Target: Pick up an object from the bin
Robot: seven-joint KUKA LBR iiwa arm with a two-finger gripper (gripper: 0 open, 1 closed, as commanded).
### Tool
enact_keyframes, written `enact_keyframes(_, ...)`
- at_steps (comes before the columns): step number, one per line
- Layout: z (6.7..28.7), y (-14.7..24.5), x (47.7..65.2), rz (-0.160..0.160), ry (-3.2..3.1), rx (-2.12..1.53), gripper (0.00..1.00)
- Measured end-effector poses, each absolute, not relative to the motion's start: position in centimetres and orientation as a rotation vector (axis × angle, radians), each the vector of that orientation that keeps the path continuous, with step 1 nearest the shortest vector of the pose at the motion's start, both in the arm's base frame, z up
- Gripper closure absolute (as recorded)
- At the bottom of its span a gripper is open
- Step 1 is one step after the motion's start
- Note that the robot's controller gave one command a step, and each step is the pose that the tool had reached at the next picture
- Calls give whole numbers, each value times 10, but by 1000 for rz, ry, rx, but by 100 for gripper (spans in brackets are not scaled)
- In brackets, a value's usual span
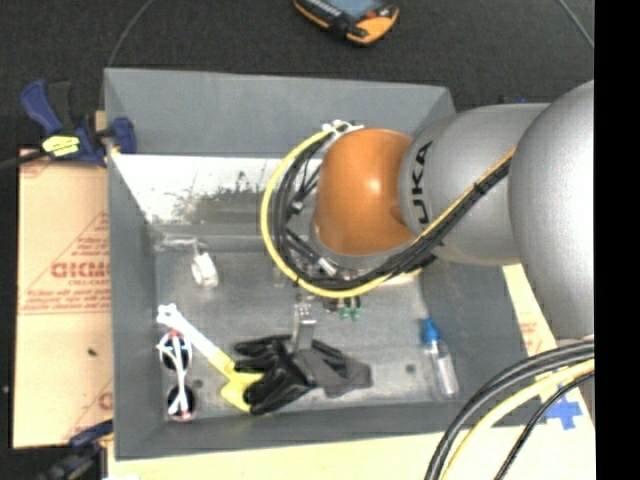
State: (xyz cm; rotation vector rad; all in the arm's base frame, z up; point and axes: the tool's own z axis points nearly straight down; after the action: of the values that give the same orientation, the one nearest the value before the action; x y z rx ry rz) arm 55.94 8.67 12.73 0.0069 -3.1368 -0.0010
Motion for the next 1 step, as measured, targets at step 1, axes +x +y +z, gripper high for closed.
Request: enact_keyframes(1, 132, 86, 561, -2, -3144, 0, 0)
